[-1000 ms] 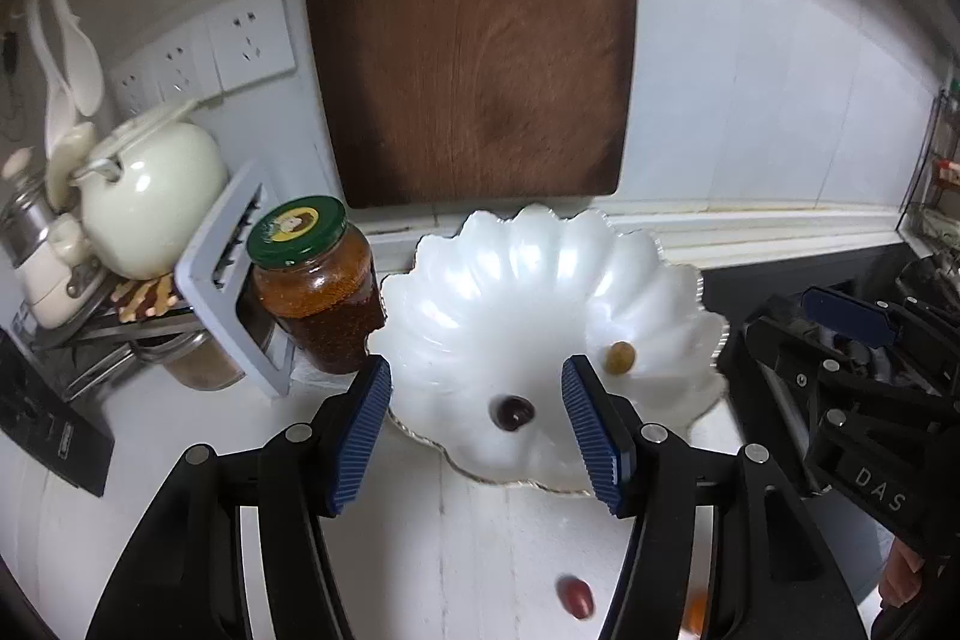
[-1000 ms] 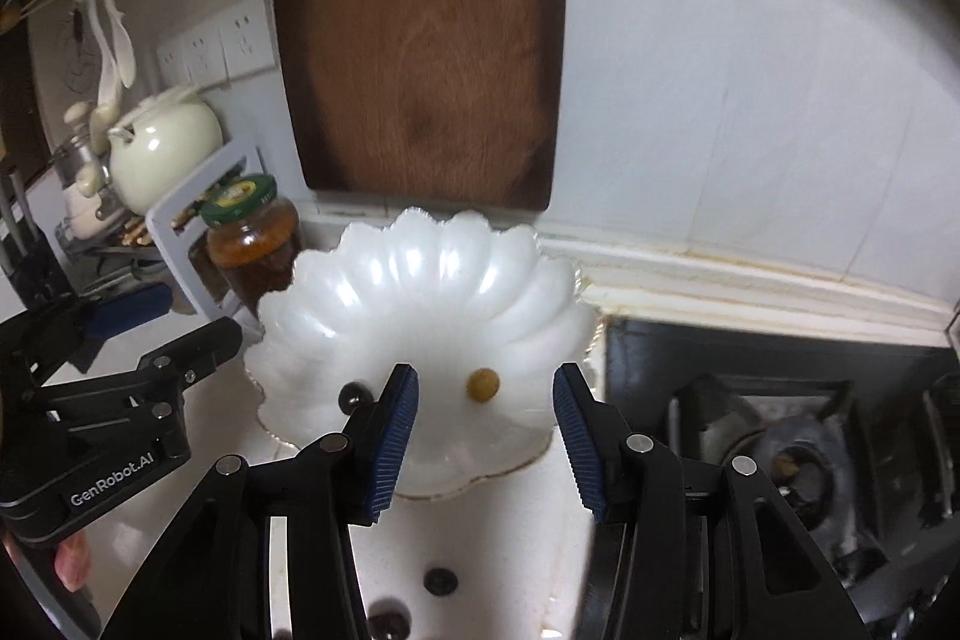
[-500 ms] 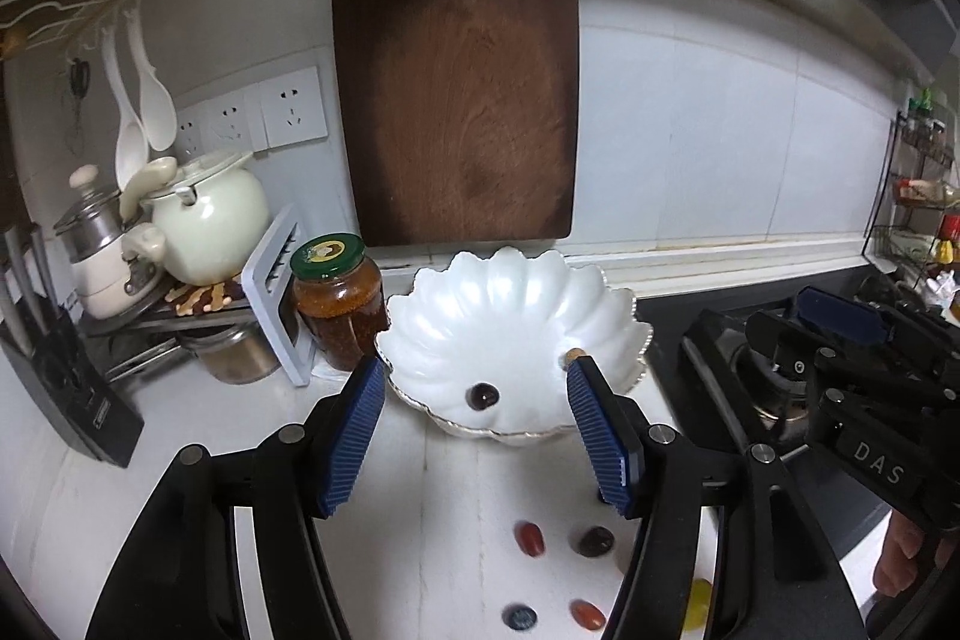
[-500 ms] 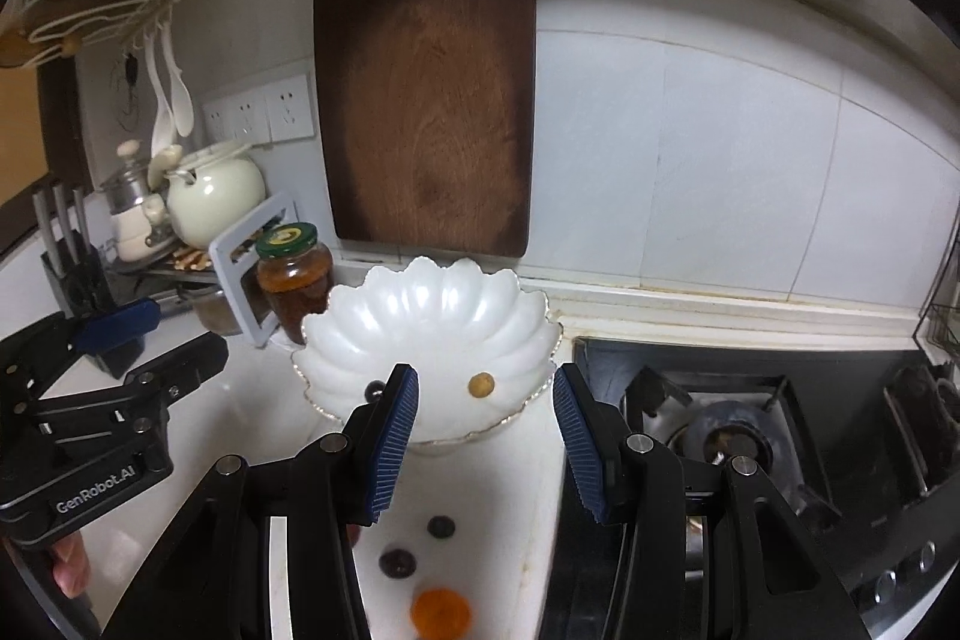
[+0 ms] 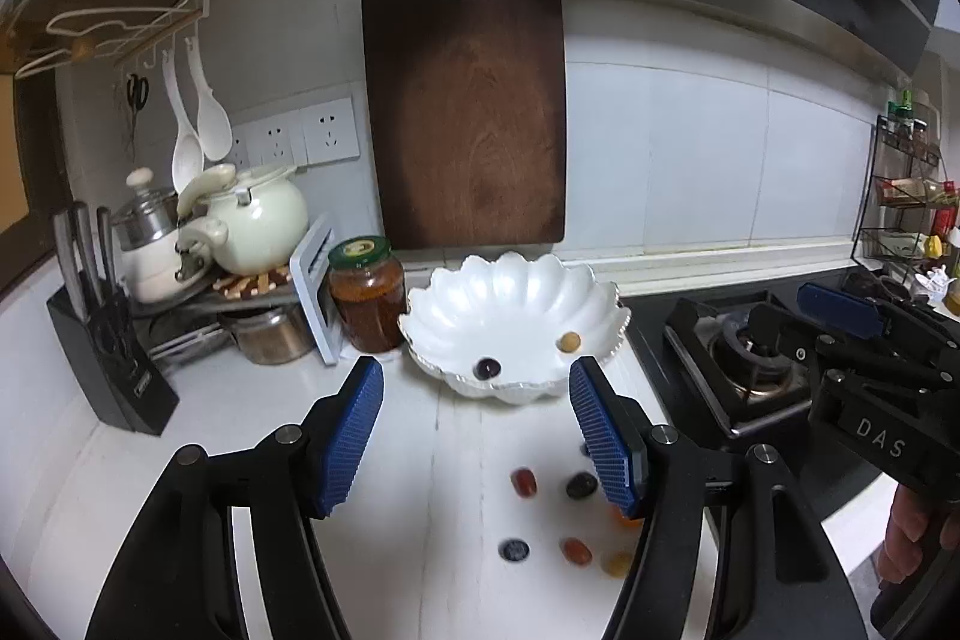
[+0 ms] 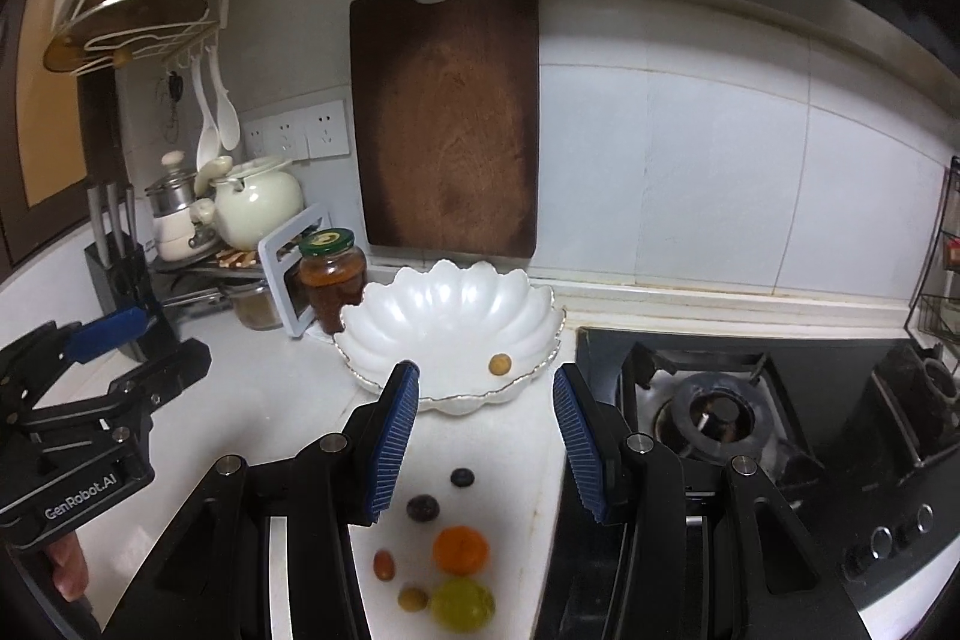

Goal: Organize fruits
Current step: 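Withdraw both open tools from the bowl back toward the fruits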

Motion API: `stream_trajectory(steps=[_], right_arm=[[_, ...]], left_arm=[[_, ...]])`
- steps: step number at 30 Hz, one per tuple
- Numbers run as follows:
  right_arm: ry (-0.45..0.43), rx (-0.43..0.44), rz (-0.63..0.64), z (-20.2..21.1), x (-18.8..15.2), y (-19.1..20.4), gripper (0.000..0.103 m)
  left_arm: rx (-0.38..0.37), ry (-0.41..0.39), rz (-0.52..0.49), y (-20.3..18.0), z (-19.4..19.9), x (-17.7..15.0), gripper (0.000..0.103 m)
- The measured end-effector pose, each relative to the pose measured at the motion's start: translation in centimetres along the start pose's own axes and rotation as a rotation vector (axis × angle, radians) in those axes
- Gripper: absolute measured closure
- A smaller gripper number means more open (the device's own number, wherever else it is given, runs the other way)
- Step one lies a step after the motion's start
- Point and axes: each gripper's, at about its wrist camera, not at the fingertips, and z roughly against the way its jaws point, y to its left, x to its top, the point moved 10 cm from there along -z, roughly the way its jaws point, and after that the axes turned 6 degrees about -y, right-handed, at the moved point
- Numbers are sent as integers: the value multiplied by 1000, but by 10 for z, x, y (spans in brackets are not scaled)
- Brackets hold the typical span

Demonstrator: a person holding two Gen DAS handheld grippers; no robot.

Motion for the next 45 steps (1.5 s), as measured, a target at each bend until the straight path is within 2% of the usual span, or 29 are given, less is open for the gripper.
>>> stream_trajectory(steps=[1, 2, 9, 17, 29, 45], right_arm=[[-8, -1, 0, 5, -1, 0, 45], [-15, -4, 0, 10, -3, 0, 42], [-37, -7, 3, 38, -18, 4, 42], [-18, -10, -42, 55, -46, 6, 41], [21, -41, -58, 53, -83, 9, 39], [154, -9, -104, 17, -140, 10, 39]], left_arm=[[-1, 1, 0, -1, 3, -2, 39], [2, -1, -4, -1, 8, -5, 39], [-15, 14, -1, -6, 34, -27, 39], [-32, 48, 3, -8, 51, -56, 39], [-24, 127, -11, -1, 40, -97, 39], [-39, 153, -58, -6, 5, -130, 39]])
